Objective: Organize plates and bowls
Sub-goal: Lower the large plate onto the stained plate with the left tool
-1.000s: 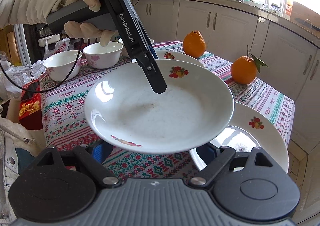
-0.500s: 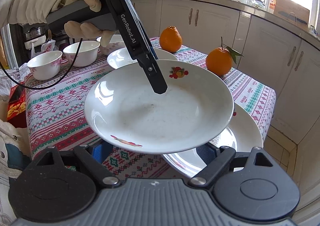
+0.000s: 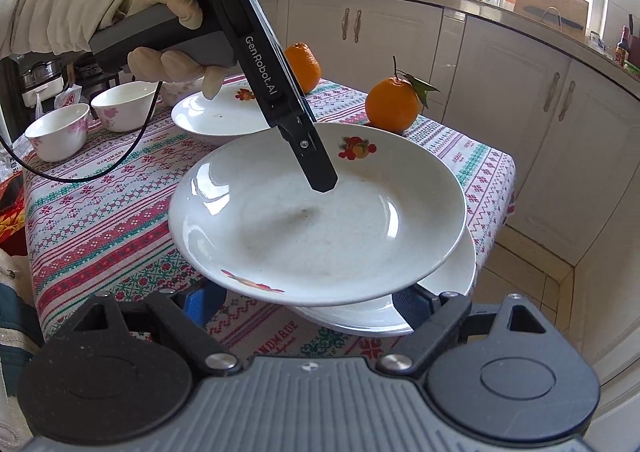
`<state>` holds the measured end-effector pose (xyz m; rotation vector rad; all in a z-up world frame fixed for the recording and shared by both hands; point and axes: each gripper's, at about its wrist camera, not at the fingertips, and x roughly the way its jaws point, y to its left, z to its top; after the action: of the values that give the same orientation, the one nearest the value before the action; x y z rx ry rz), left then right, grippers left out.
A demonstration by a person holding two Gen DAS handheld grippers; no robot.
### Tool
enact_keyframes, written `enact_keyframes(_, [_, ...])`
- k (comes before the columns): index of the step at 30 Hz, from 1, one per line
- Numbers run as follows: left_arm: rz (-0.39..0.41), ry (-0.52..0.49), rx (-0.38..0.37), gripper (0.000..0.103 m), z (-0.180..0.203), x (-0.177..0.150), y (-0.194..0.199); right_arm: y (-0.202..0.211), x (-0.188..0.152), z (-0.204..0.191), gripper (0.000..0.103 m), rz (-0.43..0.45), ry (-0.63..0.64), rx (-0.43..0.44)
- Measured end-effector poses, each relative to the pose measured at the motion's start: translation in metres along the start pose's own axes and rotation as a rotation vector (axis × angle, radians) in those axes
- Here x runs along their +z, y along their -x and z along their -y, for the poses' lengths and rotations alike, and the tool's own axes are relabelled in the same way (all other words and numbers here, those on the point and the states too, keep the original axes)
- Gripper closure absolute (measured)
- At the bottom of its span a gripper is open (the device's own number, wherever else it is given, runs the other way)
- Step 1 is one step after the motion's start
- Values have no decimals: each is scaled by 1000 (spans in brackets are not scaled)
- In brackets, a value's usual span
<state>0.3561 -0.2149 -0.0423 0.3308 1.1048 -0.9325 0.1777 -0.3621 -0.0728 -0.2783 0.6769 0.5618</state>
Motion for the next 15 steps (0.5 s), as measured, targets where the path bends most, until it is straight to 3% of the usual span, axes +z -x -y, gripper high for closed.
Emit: enact_keyframes(15, [-23,-7,-16,36,0,15,-27,-3,-7,14,10,-13,-57,-19])
